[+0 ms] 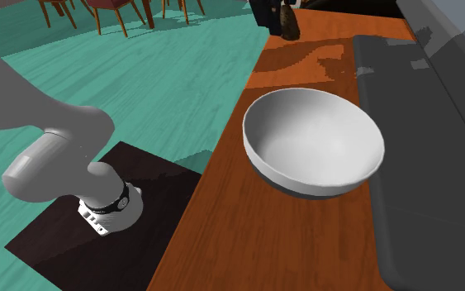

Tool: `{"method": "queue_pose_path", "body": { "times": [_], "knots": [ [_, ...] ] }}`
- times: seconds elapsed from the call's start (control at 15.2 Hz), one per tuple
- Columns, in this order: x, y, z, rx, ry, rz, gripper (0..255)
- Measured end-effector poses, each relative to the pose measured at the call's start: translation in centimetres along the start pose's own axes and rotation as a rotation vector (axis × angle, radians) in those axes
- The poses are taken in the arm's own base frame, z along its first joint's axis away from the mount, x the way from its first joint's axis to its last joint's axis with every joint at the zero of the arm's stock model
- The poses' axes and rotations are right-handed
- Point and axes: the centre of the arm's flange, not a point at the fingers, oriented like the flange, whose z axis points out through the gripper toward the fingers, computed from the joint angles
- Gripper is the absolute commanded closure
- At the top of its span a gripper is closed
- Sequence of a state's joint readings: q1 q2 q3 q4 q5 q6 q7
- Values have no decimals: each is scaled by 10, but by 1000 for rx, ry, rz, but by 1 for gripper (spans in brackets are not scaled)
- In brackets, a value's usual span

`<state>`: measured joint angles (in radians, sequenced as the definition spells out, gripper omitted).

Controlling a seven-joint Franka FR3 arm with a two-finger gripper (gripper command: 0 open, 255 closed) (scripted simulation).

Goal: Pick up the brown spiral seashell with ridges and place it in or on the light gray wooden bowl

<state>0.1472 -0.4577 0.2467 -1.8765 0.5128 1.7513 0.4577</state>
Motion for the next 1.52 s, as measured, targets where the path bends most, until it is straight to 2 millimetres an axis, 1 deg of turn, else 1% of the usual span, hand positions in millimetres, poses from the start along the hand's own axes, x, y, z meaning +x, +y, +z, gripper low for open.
{"method": "queue_pose_path", "body": {
  "times": [0.4, 0.46, 0.73, 0.79, 0.86, 0.99, 1.06, 1.39, 1.52],
  "knots": [
    [3, -14, -25, 0, 0, 0, 255],
    [7, -10, -31, 0, 0, 0, 255],
    [33, 23, -53, 0, 0, 1, 255],
    [38, 35, -59, 0, 0, 2, 255],
    [45, 40, -65, 0, 0, 1, 255],
    [58, 57, -77, 0, 0, 1, 255],
    [65, 70, -85, 0, 0, 2, 255],
    [102, 118, -114, 0, 0, 1, 255],
    [111, 135, -127, 0, 0, 1, 255]
  ]
}}
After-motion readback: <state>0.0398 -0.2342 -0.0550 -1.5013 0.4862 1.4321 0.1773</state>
